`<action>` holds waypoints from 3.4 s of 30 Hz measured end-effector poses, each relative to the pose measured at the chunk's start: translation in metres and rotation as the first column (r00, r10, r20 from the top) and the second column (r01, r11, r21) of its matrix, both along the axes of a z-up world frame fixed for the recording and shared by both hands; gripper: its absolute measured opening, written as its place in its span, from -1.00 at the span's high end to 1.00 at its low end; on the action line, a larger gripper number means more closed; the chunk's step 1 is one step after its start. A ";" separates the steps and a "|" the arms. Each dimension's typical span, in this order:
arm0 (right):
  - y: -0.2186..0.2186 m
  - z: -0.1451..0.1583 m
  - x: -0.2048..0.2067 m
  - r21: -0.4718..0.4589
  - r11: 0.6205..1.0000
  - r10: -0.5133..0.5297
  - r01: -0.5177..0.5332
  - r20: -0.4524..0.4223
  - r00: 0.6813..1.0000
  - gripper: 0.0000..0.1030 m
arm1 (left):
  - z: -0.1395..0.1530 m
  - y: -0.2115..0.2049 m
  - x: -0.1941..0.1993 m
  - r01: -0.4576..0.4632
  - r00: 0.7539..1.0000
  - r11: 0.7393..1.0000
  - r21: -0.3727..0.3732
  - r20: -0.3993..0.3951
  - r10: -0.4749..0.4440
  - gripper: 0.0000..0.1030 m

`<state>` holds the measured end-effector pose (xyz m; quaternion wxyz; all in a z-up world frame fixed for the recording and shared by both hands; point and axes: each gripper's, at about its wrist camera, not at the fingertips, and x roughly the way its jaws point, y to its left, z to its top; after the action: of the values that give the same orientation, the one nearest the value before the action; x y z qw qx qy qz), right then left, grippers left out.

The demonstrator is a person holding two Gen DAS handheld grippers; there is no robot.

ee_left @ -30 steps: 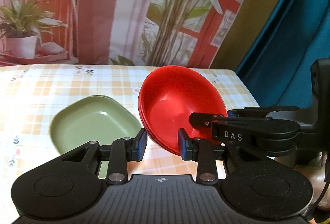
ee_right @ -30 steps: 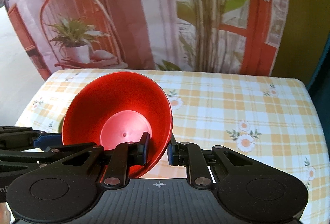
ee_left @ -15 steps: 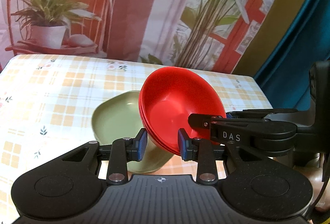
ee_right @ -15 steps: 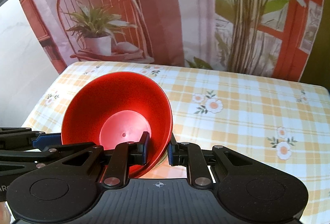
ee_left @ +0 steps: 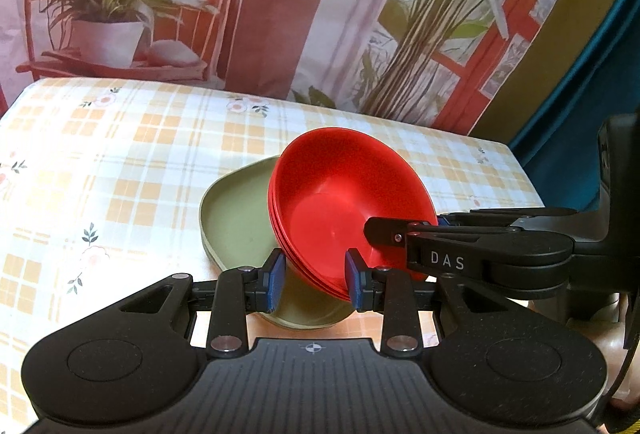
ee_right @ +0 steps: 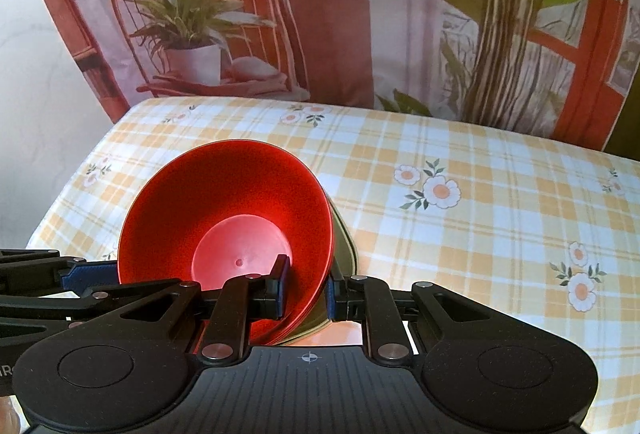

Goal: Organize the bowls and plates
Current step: 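Lower the nested red bowls onto the green plate stack, then open the left tool and release the red bowls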

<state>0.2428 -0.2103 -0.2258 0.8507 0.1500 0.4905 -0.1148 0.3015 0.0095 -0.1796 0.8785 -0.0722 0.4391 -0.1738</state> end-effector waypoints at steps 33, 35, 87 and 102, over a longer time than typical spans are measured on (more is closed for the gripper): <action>0.008 -0.027 0.011 0.026 1.000 0.015 -0.014 -0.045 0.999 0.68 | -0.018 0.005 0.008 -0.014 1.000 1.000 0.019 -0.023 0.015 0.35; 0.008 -0.028 0.012 0.028 1.000 0.013 -0.012 -0.044 0.999 0.68 | -0.019 0.006 0.008 -0.017 1.000 1.000 0.018 -0.019 0.017 0.35; 0.021 0.136 -0.104 -0.256 0.965 -0.011 0.056 0.175 0.985 -0.91 | 0.114 -0.002 -0.099 -0.059 0.939 0.987 0.147 0.343 0.005 -1.00; 0.050 0.200 -0.177 -0.259 0.949 -0.089 0.180 0.327 0.941 -0.99 | 0.158 -0.006 -0.179 -0.142 0.887 0.978 0.151 0.457 0.059 -1.00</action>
<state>0.0654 -0.1600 -0.0259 0.9199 0.0753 0.3173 -0.2176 0.1225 0.0030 -0.0220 0.9669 0.0268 0.2333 -0.0995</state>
